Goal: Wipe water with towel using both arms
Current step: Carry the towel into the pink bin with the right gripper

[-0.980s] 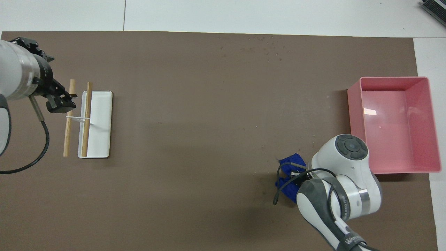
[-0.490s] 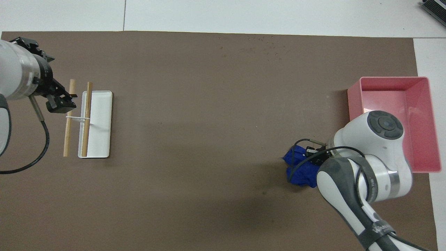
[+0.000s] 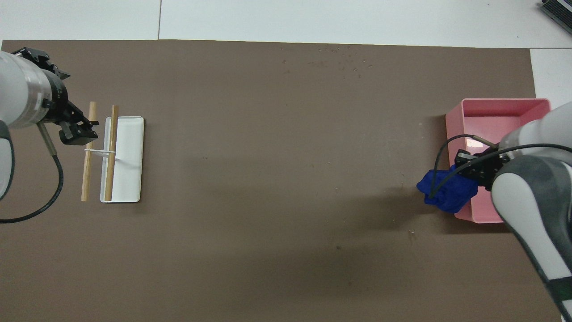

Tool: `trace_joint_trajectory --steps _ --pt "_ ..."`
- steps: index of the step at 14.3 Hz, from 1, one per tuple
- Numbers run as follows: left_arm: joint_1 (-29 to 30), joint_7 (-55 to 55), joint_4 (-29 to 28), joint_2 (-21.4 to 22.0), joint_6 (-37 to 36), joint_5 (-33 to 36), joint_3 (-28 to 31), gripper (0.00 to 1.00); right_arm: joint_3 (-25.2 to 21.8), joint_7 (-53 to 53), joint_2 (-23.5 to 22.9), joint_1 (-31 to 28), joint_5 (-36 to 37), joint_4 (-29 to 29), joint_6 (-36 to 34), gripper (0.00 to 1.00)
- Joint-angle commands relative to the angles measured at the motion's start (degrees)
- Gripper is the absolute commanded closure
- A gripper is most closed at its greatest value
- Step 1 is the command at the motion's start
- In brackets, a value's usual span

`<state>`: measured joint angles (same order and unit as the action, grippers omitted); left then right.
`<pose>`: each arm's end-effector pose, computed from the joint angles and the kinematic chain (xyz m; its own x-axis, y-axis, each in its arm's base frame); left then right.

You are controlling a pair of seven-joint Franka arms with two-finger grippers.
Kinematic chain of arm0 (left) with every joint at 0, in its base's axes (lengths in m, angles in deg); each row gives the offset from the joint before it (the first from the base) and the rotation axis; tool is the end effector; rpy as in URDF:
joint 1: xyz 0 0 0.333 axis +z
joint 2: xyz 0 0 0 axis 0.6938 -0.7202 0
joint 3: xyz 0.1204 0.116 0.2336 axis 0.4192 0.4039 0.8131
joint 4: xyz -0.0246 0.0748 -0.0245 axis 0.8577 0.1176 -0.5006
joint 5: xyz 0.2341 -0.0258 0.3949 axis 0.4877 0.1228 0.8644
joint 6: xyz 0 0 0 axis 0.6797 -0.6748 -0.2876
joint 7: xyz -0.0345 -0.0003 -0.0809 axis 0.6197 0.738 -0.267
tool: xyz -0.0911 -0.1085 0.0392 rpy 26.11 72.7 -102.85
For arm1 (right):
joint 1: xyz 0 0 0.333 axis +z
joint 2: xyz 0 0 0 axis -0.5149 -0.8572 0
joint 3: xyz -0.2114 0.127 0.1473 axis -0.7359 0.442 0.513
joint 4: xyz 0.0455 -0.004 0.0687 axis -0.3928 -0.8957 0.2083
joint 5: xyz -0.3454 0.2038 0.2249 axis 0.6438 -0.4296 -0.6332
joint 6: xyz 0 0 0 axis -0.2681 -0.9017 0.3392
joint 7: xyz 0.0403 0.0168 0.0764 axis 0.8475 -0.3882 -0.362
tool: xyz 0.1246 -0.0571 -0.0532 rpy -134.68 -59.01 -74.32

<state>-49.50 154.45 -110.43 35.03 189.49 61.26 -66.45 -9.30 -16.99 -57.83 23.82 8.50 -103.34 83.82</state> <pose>0.6535 -0.1242 0.5518 -0.4104 0.9119 -0.0023 0.8643 0.3898 0.3179 0.5965 -0.0212 0.3821 0.8541 -0.5048 -0.1255 -0.5049 -0.8625 0.0328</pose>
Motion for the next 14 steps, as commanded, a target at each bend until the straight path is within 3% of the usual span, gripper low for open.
trace_joint_trajectory --steps 1,5,10,14 --pt "0.65 0.09 -2.0 1.45 1.05 -0.1 -0.42 0.0 0.71 -8.2 -3.41 -5.72 3.28 7.09 -2.33 1.0" --pt "-0.14 -0.17 -1.48 1.01 1.92 -0.1 -0.42 0.0 0.71 -20.68 -5.26 -11.01 10.57 9.31 1.95 1.0" --pt "0.46 -1.05 -1.04 1.1 1.84 -0.02 -0.51 0.0 0.71 -31.78 -9.04 -17.17 10.85 6.07 9.16 1.0" --pt "3.44 -19.55 -1.13 1.36 1.14 -3.43 -0.33 0.0 0.71 -31.79 -10.63 -17.17 10.85 0.26 14.53 1.0"
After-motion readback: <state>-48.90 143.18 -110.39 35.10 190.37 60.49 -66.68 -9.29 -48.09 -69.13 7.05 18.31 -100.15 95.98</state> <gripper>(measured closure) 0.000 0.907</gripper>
